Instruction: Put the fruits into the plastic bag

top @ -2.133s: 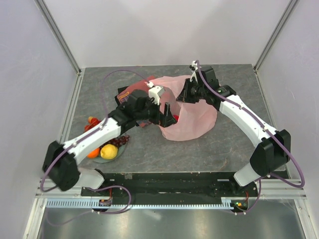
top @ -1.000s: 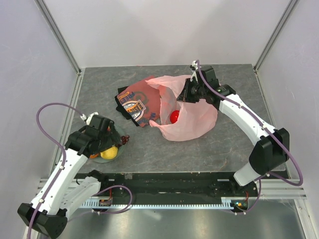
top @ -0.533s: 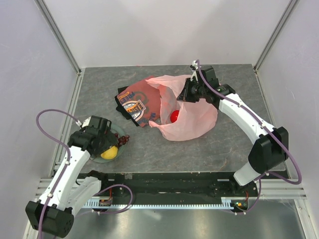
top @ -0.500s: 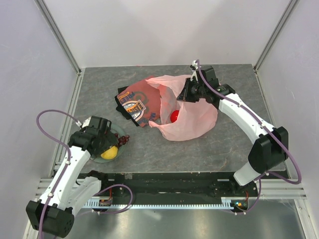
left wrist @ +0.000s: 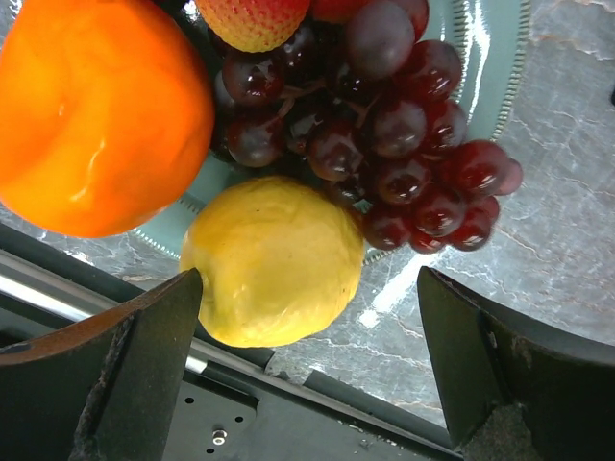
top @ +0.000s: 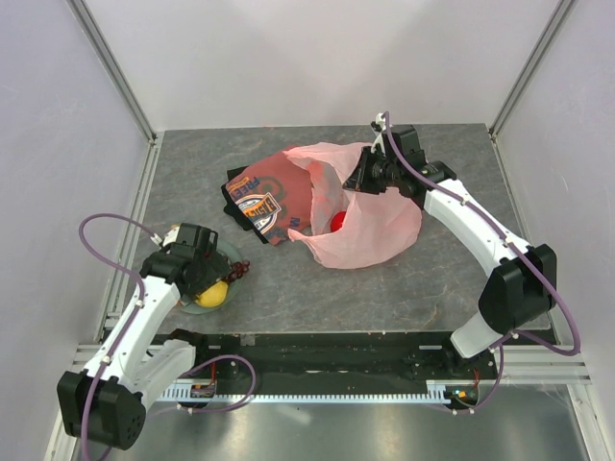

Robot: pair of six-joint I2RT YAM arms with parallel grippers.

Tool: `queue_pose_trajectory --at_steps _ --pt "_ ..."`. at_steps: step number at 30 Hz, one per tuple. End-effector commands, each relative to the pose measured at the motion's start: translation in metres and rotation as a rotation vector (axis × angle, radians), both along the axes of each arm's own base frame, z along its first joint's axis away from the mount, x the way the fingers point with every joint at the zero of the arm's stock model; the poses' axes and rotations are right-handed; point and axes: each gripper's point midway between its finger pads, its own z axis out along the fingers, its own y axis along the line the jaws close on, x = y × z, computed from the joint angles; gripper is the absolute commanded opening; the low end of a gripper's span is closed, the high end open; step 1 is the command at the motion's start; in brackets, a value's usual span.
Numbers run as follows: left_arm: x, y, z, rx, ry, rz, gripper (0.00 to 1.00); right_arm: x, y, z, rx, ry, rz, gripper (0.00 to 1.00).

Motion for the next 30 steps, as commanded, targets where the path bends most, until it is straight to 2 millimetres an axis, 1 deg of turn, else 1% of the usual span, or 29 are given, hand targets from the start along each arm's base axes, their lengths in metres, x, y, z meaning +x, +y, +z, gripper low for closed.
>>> queue_pose_trajectory --at_steps 1,4,7,9,13,16,17,19,20,22,24,25,27,30 --pt "0.010 -0.002 -0.003 -0.021 -0.025 0.043 0.99 0.009 0.001 0.013 0.032 -0.036 -0.011 0.02" --pt "0.011 -0.003 -0.007 -0.024 -0.022 0.045 0.98 0.011 -0.001 0.012 0.032 -0.035 -0.017 0.02" --pt "0.011 -0.002 -0.007 -0.022 -0.019 0.047 0.91 0.013 -0.004 0.012 0.032 -0.034 -0.024 0.02" --pt "0.011 -0.002 -0.008 -0.021 -0.020 0.047 0.85 0.013 -0.004 0.012 0.031 -0.034 -0.023 0.02" --pt "0.010 -0.004 -0.007 -0.028 -0.014 0.042 0.79 0.015 -0.004 0.010 0.032 -0.030 -0.022 0.02" --pt "0.010 -0.004 -0.006 -0.030 -0.013 0.038 0.68 0.015 -0.004 0.010 0.034 -0.029 -0.022 0.02" --pt "0.009 -0.004 -0.005 -0.032 -0.012 0.036 0.61 0.016 -0.004 0.010 0.035 -0.028 -0.024 0.02" --pt "0.010 -0.005 -0.004 -0.034 -0.016 0.033 0.56 0.016 -0.003 0.010 0.036 -0.027 -0.022 0.02" --pt "0.010 -0.005 -0.003 -0.037 -0.016 0.029 0.52 0.016 -0.004 0.010 0.035 -0.028 -0.022 0.02" --pt "0.010 -0.007 -0.002 -0.048 -0.022 0.022 0.45 0.016 -0.004 0.009 0.034 -0.027 -0.022 0.02" --pt "0.010 -0.009 0.001 -0.055 -0.033 0.014 0.41 0.017 -0.004 0.010 0.033 -0.030 -0.022 0.02" --pt "0.011 -0.010 0.002 -0.059 -0.041 0.009 0.36 0.017 -0.003 0.010 0.035 -0.029 -0.020 0.02" --pt "0.011 -0.010 0.006 -0.065 -0.063 0.007 0.34 0.018 -0.004 0.010 0.036 -0.028 -0.023 0.02" --pt "0.012 -0.011 0.015 -0.077 -0.103 -0.002 0.27 0.018 -0.004 0.011 0.036 -0.029 -0.023 0.02"
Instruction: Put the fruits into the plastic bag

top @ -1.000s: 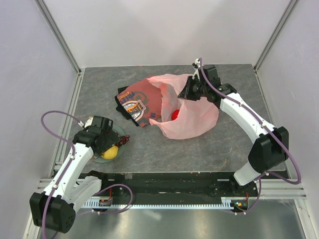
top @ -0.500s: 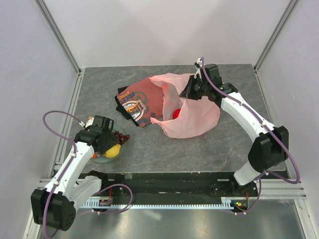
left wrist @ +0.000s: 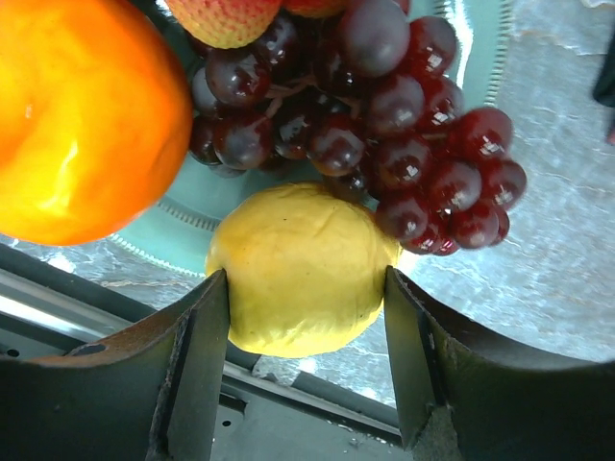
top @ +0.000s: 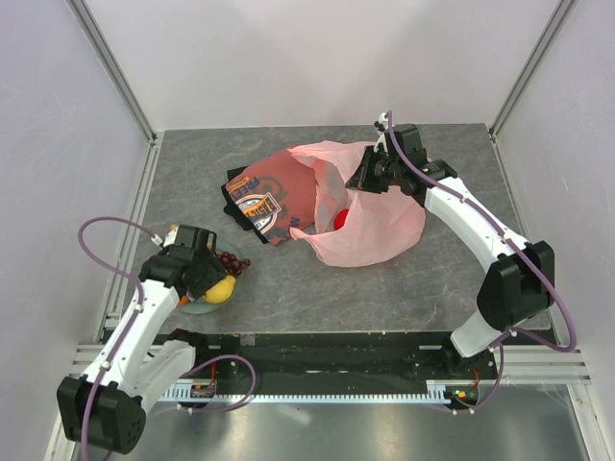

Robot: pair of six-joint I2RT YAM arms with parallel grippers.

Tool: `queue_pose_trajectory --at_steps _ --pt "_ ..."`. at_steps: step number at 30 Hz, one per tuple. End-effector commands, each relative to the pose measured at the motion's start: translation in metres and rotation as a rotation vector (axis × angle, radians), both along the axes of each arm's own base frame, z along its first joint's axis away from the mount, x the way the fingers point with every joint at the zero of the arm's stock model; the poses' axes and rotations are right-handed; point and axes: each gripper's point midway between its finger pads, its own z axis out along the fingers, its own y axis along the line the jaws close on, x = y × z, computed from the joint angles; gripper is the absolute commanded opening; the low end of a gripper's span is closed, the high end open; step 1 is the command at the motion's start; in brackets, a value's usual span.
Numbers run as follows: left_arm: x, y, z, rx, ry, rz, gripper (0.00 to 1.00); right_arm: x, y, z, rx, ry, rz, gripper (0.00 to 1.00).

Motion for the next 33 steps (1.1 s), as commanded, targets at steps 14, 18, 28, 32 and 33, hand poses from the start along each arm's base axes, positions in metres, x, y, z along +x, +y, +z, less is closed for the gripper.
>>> queue_pose_trajectory --at_steps 14,18,28,32,33 --pt "-0.004 -0.017 0.047 -0.114 -0.192 -0.084 0.11 0.010 0.006 0.015 0.035 -0.043 0.008 0.02" --pt "0.002 -0.018 0.073 -0.121 -0.335 -0.114 0.11 0.010 0.005 0.012 0.031 -0.036 0.005 0.02" --pt "0.023 -0.030 0.125 -0.175 -0.608 -0.185 0.05 0.011 0.005 0.013 0.032 -0.045 0.005 0.02" --pt "0.044 -0.053 0.136 -0.243 -0.642 -0.270 0.02 0.011 0.007 0.015 0.038 -0.045 0.012 0.02" --pt "0.054 -0.057 0.148 -0.259 -0.690 -0.284 0.01 0.012 0.007 0.016 0.041 -0.047 0.011 0.02"
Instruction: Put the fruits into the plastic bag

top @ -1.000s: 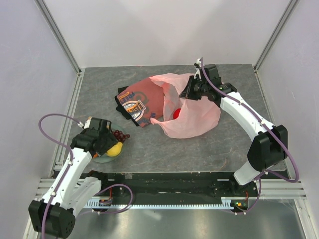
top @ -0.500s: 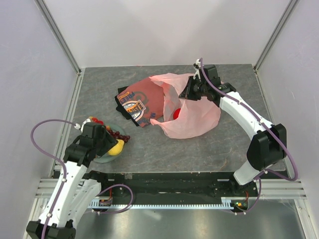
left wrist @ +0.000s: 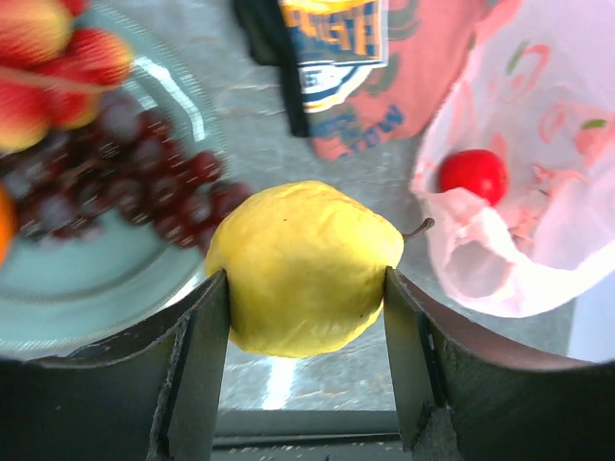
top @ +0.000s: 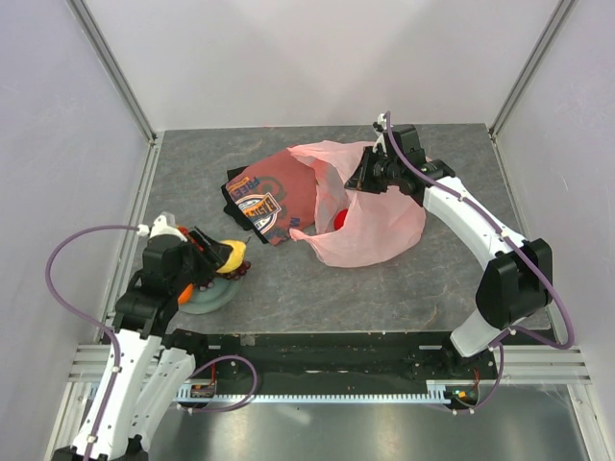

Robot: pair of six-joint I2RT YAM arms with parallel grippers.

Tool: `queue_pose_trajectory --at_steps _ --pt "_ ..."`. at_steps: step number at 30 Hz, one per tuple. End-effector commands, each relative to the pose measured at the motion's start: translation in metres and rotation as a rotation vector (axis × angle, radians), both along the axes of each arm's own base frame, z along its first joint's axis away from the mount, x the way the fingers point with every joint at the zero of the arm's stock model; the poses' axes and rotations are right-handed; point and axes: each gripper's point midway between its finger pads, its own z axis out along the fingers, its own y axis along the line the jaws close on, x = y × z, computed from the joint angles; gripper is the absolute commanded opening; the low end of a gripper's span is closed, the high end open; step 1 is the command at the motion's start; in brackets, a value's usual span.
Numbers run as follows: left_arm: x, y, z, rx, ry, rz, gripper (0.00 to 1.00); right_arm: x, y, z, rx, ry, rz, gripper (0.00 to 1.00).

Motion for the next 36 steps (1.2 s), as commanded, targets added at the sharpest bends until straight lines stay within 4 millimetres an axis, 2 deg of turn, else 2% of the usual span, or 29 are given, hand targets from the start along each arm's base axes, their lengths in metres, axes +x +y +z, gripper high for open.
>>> queue_pose_trajectory --at_steps 1,3,4,7,11,13,14,16,17,18,20,21,22,23,24,26,29,31,36 --pt "0.040 -0.028 0.044 -0.050 -0.164 -0.127 0.02 0.010 0.006 0.020 0.039 -0.053 0.006 0.02" --pt "0.055 -0.038 0.063 -0.077 -0.235 -0.162 0.01 0.010 0.006 0.021 0.043 -0.057 0.004 0.02" --pt "0.064 -0.043 0.060 -0.078 -0.222 -0.174 0.01 0.010 0.005 0.022 0.045 -0.054 -0.001 0.02" --pt "0.086 -0.061 0.082 -0.094 -0.294 -0.233 0.01 0.008 0.007 0.024 0.058 -0.055 -0.004 0.02" --pt "0.118 -0.108 0.093 -0.096 -0.310 -0.356 0.02 0.006 0.006 0.026 0.072 -0.053 -0.013 0.02" --pt "0.125 -0.136 0.100 -0.100 -0.344 -0.431 0.02 0.005 0.005 0.028 0.076 -0.054 -0.019 0.02" --pt "0.136 -0.150 0.094 -0.096 -0.323 -0.464 0.02 0.005 0.004 0.029 0.077 -0.055 -0.025 0.02" --pt "0.144 -0.171 0.082 -0.080 -0.297 -0.519 0.02 0.004 0.004 0.031 0.081 -0.056 -0.029 0.02" --pt "0.150 -0.178 0.085 -0.082 -0.310 -0.543 0.02 0.004 0.003 0.033 0.083 -0.060 -0.029 0.02" --pt "0.160 -0.182 0.063 -0.067 -0.258 -0.539 0.01 0.003 0.004 0.034 0.087 -0.061 -0.028 0.02" --pt "0.172 -0.183 0.056 -0.054 -0.239 -0.517 0.02 0.002 0.004 0.037 0.096 -0.064 -0.028 0.02" --pt "0.176 -0.188 0.045 -0.054 -0.213 -0.531 0.01 0.001 0.004 0.041 0.101 -0.069 -0.030 0.02" --pt "0.178 -0.197 0.047 -0.067 -0.214 -0.566 0.02 0.000 0.003 0.039 0.097 -0.066 -0.032 0.02" --pt "0.178 -0.204 0.043 -0.065 -0.201 -0.591 0.01 0.000 0.003 0.039 0.098 -0.067 -0.036 0.02" --pt "0.175 -0.217 0.030 -0.050 -0.173 -0.633 0.02 0.000 0.002 0.040 0.097 -0.069 -0.037 0.02" --pt "0.171 -0.235 0.025 -0.048 -0.164 -0.682 0.02 -0.002 0.002 0.038 0.097 -0.064 -0.032 0.02" --pt "0.158 -0.262 -0.004 -0.055 -0.073 -0.771 0.01 -0.004 0.002 0.038 0.098 -0.062 -0.032 0.02" --pt "0.152 -0.271 -0.027 -0.054 0.011 -0.804 0.02 -0.005 0.002 0.037 0.099 -0.061 -0.030 0.02" --pt "0.142 -0.295 -0.046 -0.068 0.065 -0.873 0.02 -0.009 0.003 0.036 0.102 -0.057 -0.020 0.03"
